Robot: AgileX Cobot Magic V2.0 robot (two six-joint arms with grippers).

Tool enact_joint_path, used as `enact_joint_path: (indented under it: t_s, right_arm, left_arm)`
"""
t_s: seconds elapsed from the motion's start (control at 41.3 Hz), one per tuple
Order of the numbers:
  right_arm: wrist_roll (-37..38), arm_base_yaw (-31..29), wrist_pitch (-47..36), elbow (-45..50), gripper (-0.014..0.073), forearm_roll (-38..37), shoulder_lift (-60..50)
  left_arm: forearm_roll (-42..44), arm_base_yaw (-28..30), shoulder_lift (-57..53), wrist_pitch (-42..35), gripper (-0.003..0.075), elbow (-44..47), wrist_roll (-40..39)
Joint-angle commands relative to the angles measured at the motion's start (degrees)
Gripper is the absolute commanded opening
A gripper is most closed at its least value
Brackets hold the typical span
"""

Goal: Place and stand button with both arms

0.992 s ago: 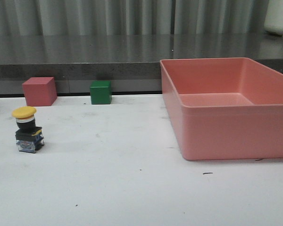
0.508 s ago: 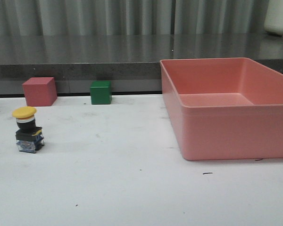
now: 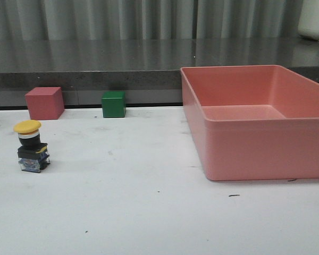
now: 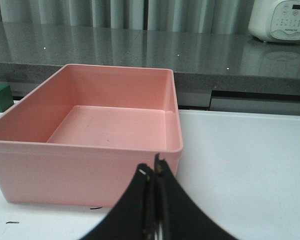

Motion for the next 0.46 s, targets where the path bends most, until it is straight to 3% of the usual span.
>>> enact_joint_path:
  t_s: [0.0, 0.435]
  right_arm:
    - [-0.29, -0.48, -5.09, -0.18, -0.0068, 0.06, -1.08]
    - [-0.29, -0.48, -5.09, -0.18, -0.0068, 0.06, -1.08]
  left_arm:
    - [0.04, 0.16, -1.22, -4.61, -0.002, 0.81, -0.27]
    - [0.04, 1.74, -1.22, -4.61, -0.002, 0.81, -0.27]
